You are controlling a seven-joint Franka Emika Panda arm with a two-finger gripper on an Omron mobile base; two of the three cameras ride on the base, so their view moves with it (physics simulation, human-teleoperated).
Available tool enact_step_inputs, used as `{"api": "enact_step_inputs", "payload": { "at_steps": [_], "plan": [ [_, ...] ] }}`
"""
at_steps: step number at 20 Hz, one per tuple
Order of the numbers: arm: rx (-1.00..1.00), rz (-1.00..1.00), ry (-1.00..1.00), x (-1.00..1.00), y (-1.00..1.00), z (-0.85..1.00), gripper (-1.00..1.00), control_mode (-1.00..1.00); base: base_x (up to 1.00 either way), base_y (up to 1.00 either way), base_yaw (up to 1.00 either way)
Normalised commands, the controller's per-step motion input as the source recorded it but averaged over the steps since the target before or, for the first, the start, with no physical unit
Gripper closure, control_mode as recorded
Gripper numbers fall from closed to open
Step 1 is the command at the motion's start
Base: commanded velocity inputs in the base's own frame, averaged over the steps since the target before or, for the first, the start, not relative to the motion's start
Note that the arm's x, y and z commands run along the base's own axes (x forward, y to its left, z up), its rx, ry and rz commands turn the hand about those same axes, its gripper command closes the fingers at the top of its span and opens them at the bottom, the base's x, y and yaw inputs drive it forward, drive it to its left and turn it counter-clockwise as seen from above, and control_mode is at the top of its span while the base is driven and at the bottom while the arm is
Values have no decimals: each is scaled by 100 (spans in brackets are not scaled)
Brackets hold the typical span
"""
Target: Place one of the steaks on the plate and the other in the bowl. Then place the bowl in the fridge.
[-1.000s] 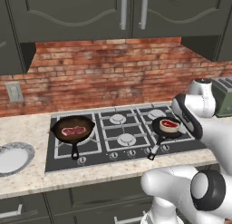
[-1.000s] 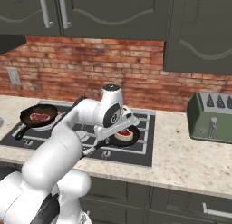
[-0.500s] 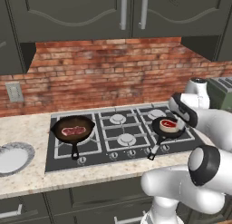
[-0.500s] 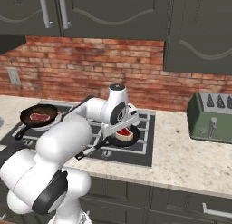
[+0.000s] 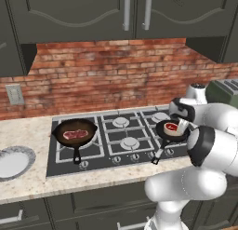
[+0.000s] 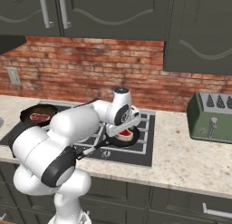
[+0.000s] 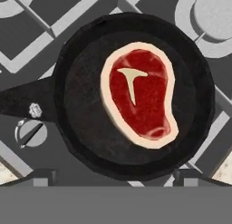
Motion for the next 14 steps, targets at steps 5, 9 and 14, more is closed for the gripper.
{"api": "enact_step_inputs", "payload": {
  "at_steps": [5,9,14],
  "plan": [
    [0,6,0,27,-4,-19,-100,-100,0,0,0],
    [0,7,0,19,0,-24,-100,-100,0,0,0],
    [0,7,0,12,0,-28,-100,-100,0,0,0]
  ]
}}
